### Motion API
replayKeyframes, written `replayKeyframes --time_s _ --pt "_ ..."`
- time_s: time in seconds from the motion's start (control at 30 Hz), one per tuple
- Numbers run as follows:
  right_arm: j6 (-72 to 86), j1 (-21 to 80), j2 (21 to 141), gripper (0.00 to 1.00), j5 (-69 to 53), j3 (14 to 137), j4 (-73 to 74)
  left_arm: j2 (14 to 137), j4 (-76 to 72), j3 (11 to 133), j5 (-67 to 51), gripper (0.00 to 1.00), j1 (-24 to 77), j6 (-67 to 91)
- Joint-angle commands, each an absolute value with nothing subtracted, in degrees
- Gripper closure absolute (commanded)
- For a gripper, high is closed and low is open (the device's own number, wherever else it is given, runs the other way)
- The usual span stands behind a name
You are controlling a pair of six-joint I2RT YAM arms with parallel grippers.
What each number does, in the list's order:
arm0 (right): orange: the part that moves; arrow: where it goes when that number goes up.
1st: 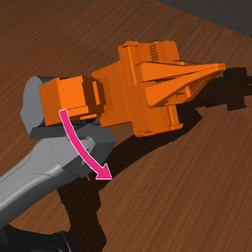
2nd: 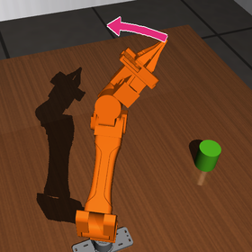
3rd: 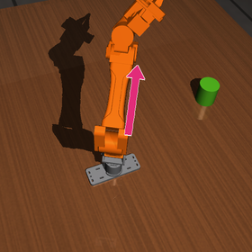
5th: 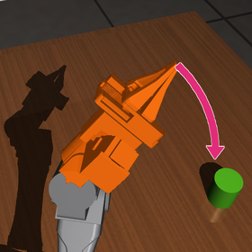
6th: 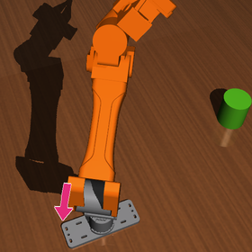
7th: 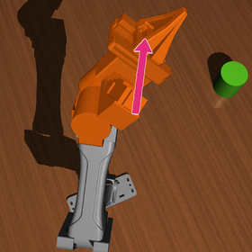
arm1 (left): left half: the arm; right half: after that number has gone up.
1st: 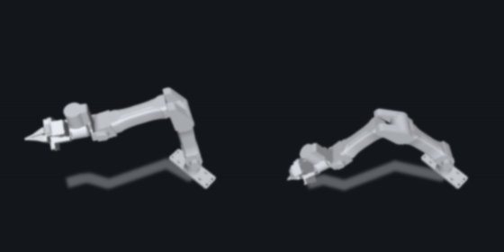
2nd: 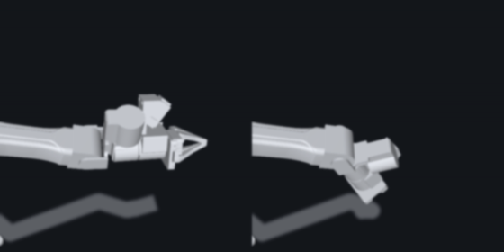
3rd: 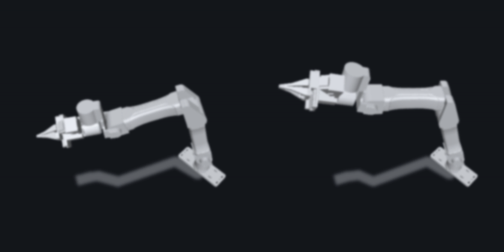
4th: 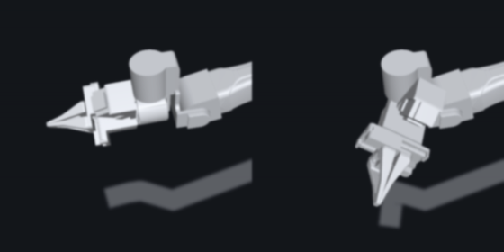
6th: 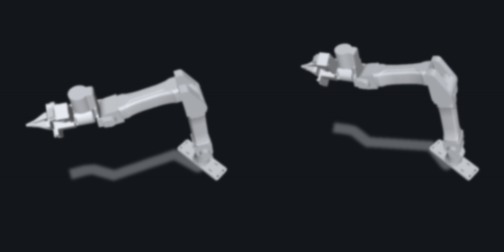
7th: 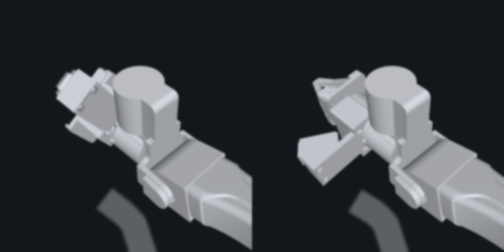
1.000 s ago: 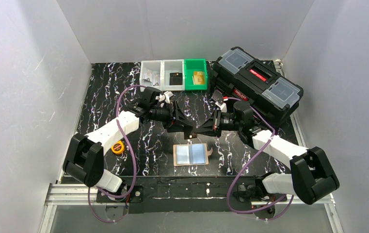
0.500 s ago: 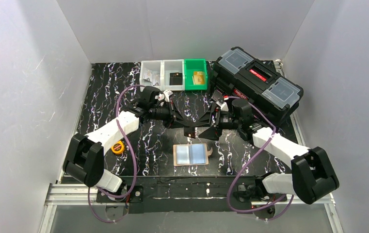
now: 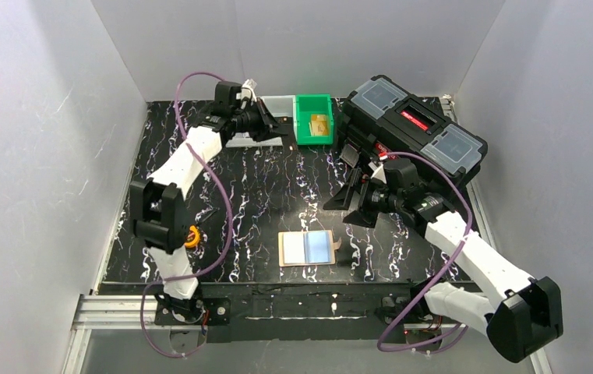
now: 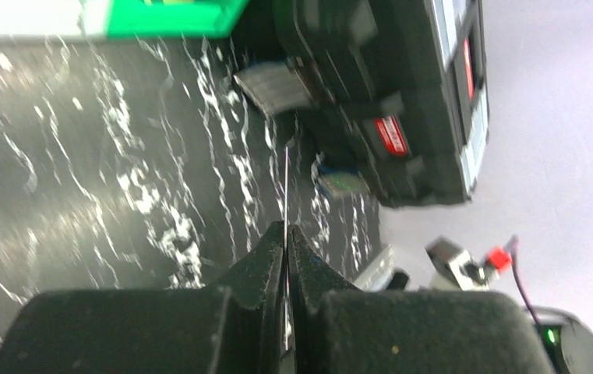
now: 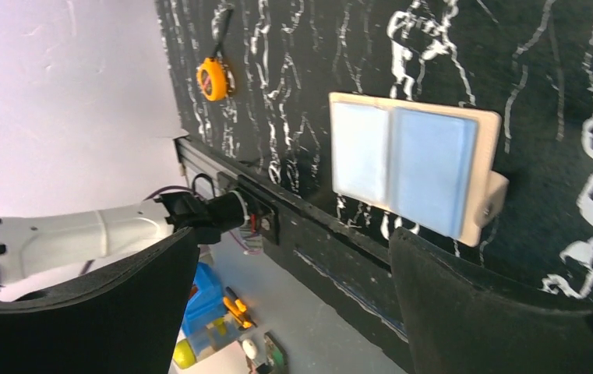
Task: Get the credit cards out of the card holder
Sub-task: Place the credit card in the storage box.
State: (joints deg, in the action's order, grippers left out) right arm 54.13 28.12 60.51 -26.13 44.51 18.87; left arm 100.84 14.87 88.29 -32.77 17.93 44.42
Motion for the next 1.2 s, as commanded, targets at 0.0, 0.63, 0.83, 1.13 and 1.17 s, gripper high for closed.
replayKeyframes --time_s 0.0,0.63,0.83,1.13,1.17 --pt "49.87 27.86 57.33 0.02 -21.82 46.41 26.75 110.17 13.79 98.79 -30.21 1.00 15.93 38.09" --pt "44.24 27.86 53.30 0.02 -16.12 45.50 35.38 144.99 17.21 139.68 -27.53 1.00 11.21 34.53" --pt "44.16 27.86 55.61 0.02 -16.63 45.35 34.43 146.32 17.94 139.69 -28.19 0.95 10.85 34.52" --pt "42.67 27.86 58.55 0.02 -14.87 45.18 34.90 144.25 17.83 141.24 -31.03 0.51 10.24 36.17" --pt "42.51 27.86 58.88 0.02 -14.49 45.11 34.91 143.43 17.64 140.79 -31.23 0.50 10.26 36.41"
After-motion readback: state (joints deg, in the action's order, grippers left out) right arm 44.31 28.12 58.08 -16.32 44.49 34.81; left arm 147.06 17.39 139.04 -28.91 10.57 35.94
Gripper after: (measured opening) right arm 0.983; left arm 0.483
